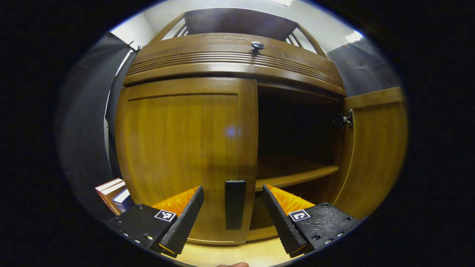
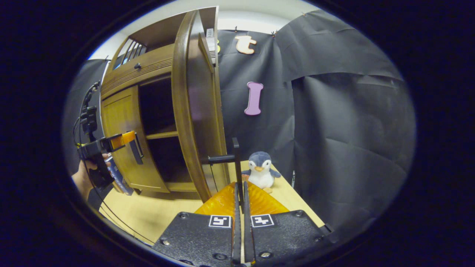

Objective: Open the right door of the double-door shoe cabinet with the right hand, and open the left door with the left hand.

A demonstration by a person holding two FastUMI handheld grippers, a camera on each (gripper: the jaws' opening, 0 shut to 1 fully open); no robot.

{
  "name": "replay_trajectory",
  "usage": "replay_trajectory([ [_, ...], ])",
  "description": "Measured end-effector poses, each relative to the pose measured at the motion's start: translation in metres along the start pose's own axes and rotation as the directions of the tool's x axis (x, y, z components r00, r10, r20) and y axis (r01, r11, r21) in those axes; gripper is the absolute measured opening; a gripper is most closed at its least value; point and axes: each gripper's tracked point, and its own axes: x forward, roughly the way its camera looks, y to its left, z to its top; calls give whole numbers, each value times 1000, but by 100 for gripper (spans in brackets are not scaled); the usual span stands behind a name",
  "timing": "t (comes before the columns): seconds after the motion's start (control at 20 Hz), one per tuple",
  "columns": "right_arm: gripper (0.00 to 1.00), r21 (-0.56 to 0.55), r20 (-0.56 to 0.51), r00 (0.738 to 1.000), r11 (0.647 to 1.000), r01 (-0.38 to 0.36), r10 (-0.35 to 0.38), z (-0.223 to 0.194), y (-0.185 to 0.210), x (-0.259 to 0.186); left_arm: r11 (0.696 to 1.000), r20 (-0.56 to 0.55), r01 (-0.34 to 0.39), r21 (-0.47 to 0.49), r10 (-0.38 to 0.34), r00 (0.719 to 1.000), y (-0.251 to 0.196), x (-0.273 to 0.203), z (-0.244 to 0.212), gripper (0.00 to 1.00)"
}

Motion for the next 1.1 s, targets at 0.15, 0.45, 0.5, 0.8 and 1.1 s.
replay_trajectory([
  [0.15, 6, 6, 18, 998, 998, 55, -55, 2, -26, -12, 1000, -48, -16, -10, 15, 999, -5, 10, -22, 95],
  [0.45, 7, 26, 41, 996, 996, 80, -81, 2, -34, -30, 999, -46, -38, -23, 37, 998, 8, 29, -32, 82],
  [0.5, 7, 18, 46, 995, 996, 87, -87, 2, -35, -31, 999, -51, -42, -23, 41, 998, 10, 32, -33, 72],
  [0.8, 9, 16, 44, 996, 997, 81, -81, -3, -29, -48, 1000, -51, -2, -4, 2, 999, 4, 36, -35, 43],
  [1.1, 23, -13, 33, 998, 998, 57, -57, -7, -10, -59, 1000, -62, 11, -9, -11, 998, 5, 33, -36, 29],
])
